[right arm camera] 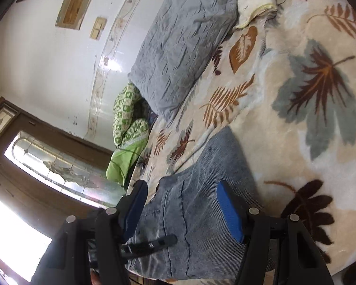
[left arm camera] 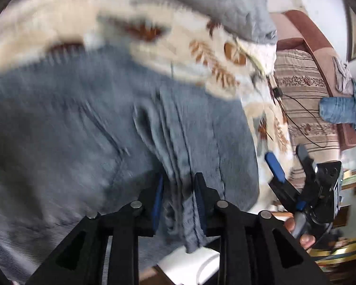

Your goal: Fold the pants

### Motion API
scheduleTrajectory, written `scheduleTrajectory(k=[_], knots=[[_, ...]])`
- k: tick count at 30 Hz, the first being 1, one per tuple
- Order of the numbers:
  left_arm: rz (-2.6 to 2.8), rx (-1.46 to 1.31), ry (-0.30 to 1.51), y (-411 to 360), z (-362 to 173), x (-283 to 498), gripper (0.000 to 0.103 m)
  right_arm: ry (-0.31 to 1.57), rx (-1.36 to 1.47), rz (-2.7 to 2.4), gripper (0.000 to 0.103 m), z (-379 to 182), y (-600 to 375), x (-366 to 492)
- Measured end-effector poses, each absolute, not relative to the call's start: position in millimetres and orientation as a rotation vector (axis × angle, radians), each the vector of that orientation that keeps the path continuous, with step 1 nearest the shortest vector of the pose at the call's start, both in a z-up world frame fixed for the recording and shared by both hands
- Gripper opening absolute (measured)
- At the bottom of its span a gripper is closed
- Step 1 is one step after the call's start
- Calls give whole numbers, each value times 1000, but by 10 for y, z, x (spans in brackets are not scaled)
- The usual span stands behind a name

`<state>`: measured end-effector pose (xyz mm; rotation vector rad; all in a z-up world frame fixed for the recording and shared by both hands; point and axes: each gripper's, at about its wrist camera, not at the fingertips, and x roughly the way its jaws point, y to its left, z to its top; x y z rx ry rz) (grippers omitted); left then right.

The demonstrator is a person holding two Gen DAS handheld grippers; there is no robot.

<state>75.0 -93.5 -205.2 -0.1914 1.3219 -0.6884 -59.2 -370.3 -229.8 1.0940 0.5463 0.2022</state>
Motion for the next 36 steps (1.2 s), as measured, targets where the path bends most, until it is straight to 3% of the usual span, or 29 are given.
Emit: scheduleTrajectory(k=[2,7,10,12,17,18,19,21,24,27,32,36], knots=[[-670,-188,1265,-892,-1926,796,37,543,1089,221,64,-2291,-3678,-594],[-645,-134,1241,-1125,-1995,922,37,567,1152,284,64,-2402,-3598,-531],[-554,1,1233,-1341,-2195,975,37,716,1165,273,64,-2632,-3489,-387],[-545,11,1217,-1339,-2214,953,37,763,1165,249,57,-2760,-3476,-360],[-569,3,1161,-1077,-1981,760,42,745,1049,214,57,-2564,-3408,-416],[-563,2,1139,-981,-1918,693,47,739,996,219,62,-2488,-3336,-409],[-546,0,1104,-840,-1838,609,59,729,940,228,68,-2404,-3238,-403],[-498,-5,1045,-616,-1719,487,76,692,824,247,70,-2241,-3019,-402],[-408,16,955,-201,-1560,261,77,685,741,297,73,-2166,-2749,-357],[-315,27,915,282,-1488,64,77,812,692,227,74,-2403,-2548,-184],[-241,-43,920,959,-1490,-184,77,771,528,212,79,-2438,-2349,-197],[-274,-156,911,1293,-1617,-377,78,757,406,269,103,-2426,-2163,-198]])
